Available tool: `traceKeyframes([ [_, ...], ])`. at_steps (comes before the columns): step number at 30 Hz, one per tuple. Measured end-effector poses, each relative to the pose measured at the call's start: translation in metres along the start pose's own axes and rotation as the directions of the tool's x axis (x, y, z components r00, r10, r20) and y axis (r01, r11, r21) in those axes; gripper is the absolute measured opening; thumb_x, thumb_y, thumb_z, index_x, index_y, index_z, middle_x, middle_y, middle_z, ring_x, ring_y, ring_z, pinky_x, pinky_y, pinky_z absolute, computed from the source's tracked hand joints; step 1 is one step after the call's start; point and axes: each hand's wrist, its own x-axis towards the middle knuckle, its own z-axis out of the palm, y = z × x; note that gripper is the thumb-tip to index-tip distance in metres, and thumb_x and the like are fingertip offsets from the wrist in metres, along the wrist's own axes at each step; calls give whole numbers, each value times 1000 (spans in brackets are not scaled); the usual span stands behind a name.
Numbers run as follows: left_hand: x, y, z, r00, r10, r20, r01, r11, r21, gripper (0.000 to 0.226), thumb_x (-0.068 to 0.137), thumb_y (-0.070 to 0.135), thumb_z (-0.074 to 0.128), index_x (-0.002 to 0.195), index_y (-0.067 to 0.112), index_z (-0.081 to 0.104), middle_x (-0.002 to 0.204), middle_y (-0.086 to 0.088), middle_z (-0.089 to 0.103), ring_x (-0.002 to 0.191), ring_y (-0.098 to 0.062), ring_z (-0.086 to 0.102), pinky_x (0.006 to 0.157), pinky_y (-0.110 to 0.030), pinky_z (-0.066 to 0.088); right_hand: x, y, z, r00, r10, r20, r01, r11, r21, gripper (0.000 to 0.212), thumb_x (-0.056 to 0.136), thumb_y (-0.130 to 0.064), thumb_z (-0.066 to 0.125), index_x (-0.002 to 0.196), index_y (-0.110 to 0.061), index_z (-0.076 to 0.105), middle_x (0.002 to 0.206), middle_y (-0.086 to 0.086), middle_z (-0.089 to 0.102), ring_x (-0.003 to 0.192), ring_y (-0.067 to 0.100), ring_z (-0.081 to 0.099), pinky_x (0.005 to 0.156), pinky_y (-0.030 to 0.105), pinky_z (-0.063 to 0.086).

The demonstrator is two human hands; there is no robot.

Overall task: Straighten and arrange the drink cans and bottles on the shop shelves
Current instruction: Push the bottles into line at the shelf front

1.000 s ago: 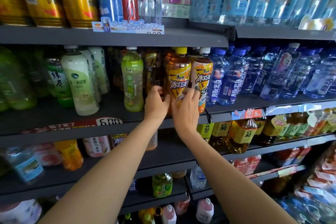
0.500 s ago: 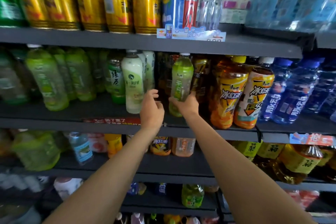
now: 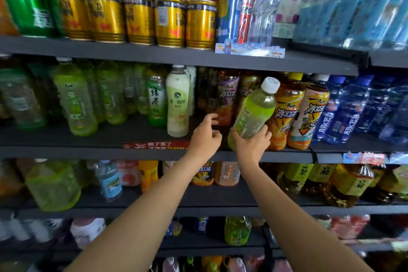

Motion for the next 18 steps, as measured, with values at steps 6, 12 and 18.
traceKeyframes([
  [6,-36,-2,-51,992,79,98,-74,996,-55,49,94,5,43,140,21,32,137,1,45,92,-8,53,77,-17,45,-61,-35,-1,983,-142,-114,147,989,34,68,73,-18,77,129,-5,40,128,14,39,116,29,36,96,36,34],
  [12,-68,-10,-133,996,71,53,-64,990,-123,51,93,6,46,140,24,33,133,7,48,103,-8,51,83,-18,40,-133,-89,37,963,-270,-14,269,954,131,66,72,-11,76,129,-7,42,127,9,42,119,23,37,99,31,33],
  [18,-81,-44,-209,998,19,-58,-25,995,-92,41,94,20,52,133,19,45,121,10,50,98,-8,53,78,-19,40,-170,-129,75,901,-329,283,258,931,258,64,74,-15,77,127,-9,41,106,-1,60,99,14,56,78,20,44],
])
